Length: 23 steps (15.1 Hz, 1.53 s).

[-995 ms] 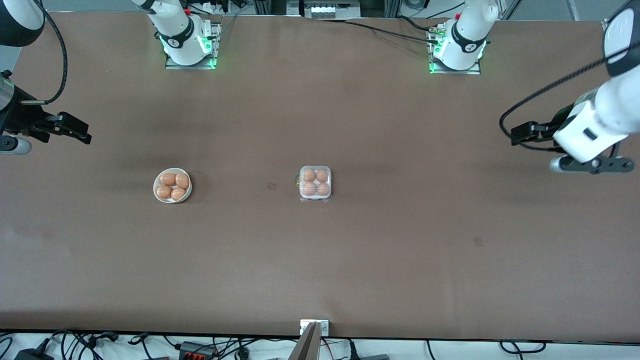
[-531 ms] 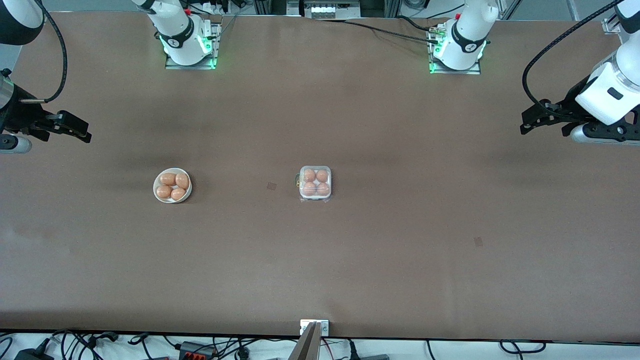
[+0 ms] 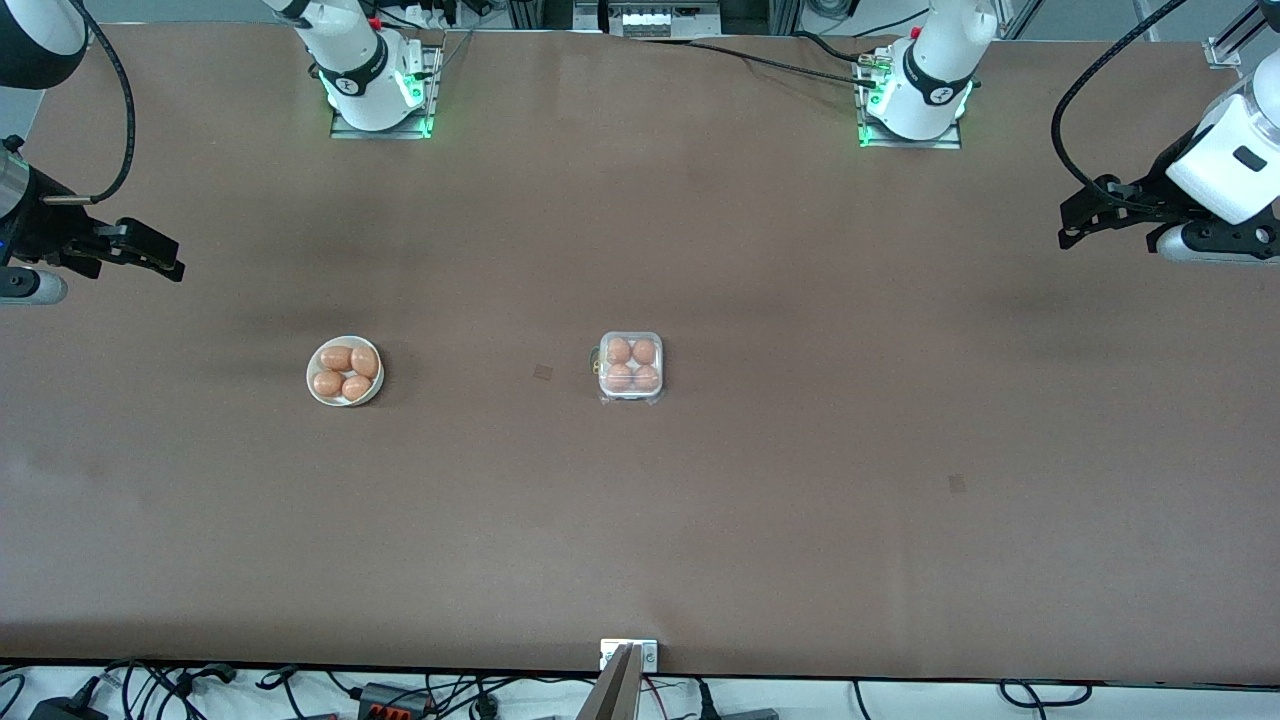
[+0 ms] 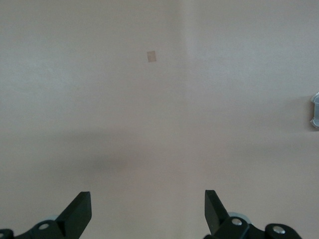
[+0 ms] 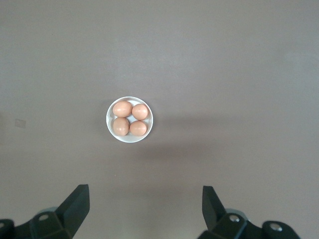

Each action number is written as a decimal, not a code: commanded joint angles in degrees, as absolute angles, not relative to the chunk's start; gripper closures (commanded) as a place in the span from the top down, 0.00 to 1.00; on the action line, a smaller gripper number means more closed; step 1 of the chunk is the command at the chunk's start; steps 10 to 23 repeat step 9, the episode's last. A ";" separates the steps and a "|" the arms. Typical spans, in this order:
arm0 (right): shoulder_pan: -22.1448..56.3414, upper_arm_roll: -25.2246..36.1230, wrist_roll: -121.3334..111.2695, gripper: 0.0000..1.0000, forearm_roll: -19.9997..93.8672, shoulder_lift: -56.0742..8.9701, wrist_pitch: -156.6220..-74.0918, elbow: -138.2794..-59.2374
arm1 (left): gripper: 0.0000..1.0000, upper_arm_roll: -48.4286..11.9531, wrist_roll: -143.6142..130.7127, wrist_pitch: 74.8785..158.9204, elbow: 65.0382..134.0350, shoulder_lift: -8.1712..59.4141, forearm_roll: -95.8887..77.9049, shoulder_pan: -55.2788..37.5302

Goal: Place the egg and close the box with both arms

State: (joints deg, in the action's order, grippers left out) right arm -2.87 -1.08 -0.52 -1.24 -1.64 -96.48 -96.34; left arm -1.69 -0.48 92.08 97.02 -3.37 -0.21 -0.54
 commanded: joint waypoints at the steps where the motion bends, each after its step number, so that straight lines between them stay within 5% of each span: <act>1: -3.25 -1.58 -1.32 1.00 -1.58 -0.70 -95.63 -96.42 | 1.00 -1.49 0.79 90.27 96.24 -3.69 0.79 -0.97; 23: -3.25 -1.58 -1.32 1.00 -1.49 -0.79 -95.62 -96.85 | 1.00 -1.58 0.88 88.77 95.54 -3.60 0.88 -0.97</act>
